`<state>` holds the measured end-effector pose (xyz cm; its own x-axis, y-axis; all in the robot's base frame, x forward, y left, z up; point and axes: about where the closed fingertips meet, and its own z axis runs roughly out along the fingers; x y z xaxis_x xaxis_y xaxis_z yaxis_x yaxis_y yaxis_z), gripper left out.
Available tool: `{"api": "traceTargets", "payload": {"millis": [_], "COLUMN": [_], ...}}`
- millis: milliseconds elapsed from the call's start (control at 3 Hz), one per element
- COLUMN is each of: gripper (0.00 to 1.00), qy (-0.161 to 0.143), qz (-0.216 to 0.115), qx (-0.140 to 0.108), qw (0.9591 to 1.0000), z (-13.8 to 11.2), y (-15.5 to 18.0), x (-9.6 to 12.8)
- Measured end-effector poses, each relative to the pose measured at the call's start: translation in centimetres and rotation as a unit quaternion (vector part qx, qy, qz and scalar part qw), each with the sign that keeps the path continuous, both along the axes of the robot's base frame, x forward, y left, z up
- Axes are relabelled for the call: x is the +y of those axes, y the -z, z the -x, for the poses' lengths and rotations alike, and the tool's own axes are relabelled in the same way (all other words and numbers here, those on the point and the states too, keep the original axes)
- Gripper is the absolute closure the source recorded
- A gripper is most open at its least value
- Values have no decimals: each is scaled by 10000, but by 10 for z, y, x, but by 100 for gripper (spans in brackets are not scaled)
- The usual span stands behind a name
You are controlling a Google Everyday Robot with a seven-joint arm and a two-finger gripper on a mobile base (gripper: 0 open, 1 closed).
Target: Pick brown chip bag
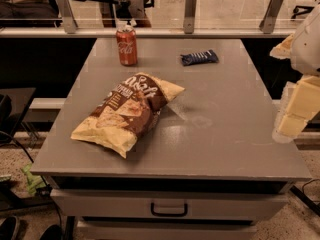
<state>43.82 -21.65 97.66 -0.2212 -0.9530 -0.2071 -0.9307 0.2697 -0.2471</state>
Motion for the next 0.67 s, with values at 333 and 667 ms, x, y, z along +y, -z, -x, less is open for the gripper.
{"api": "traceTargets", "payload": {"millis": [333,667], "gripper": [0,0], "qy": [0,-122], "qz": [0,-44], "qx": [0,-14], "qw": [10000,9999], "z": [0,-8], "y": [0,2], "x": [0,8]}}
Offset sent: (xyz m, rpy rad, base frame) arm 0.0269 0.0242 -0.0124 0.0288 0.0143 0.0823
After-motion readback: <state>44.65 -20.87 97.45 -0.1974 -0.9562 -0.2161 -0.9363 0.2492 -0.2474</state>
